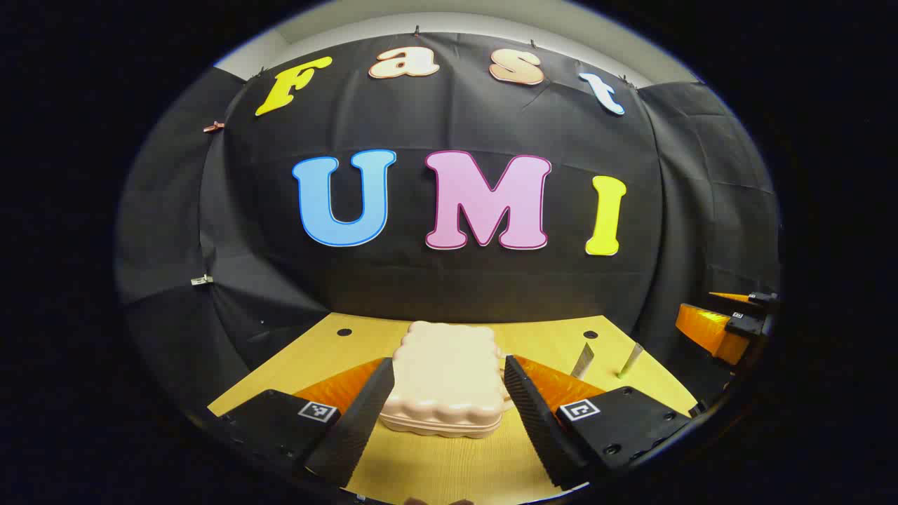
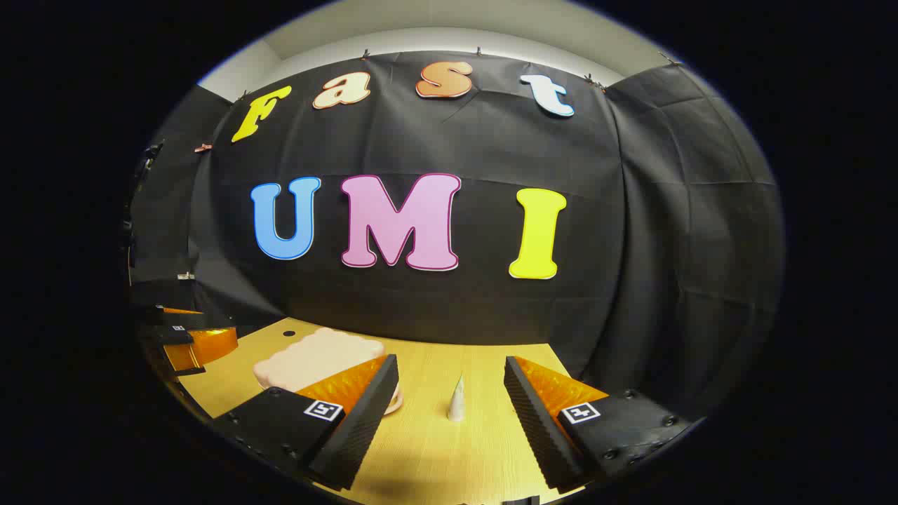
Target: First open the suitcase, pack the skin care products into it, and then close the suitcase.
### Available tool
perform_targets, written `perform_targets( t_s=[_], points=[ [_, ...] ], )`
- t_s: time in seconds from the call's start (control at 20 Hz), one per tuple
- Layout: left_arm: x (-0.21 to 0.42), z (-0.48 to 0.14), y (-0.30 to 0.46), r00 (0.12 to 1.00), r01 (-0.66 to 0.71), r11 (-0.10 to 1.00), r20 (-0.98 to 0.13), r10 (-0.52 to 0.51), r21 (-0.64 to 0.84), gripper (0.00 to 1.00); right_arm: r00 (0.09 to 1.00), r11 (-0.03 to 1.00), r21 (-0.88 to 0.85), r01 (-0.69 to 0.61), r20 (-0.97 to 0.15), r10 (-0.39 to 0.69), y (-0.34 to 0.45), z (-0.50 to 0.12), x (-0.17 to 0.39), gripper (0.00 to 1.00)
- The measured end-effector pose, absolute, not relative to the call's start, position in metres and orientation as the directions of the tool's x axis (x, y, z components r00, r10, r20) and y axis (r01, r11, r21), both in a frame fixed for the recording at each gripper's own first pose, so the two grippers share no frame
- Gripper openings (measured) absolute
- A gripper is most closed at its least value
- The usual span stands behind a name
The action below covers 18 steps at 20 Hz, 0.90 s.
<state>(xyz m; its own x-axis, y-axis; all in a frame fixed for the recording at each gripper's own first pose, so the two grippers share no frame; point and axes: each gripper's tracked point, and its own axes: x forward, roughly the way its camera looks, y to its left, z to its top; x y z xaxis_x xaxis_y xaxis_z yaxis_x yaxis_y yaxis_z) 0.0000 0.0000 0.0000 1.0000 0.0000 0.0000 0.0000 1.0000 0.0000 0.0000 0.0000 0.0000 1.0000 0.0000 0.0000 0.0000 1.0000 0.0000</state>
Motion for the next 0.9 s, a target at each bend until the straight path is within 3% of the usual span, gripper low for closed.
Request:
perform_targets(
  t_s=[0.9],
  points=[
    [0.017,-0.016,-0.006,0.998,0.022,1.0,-0.051,-0.022,0.011,0.99,0.999,0.999,0.04,0.012,-0.039,-0.01,-0.006,-0.014,0.016,0.96]
  ],
)
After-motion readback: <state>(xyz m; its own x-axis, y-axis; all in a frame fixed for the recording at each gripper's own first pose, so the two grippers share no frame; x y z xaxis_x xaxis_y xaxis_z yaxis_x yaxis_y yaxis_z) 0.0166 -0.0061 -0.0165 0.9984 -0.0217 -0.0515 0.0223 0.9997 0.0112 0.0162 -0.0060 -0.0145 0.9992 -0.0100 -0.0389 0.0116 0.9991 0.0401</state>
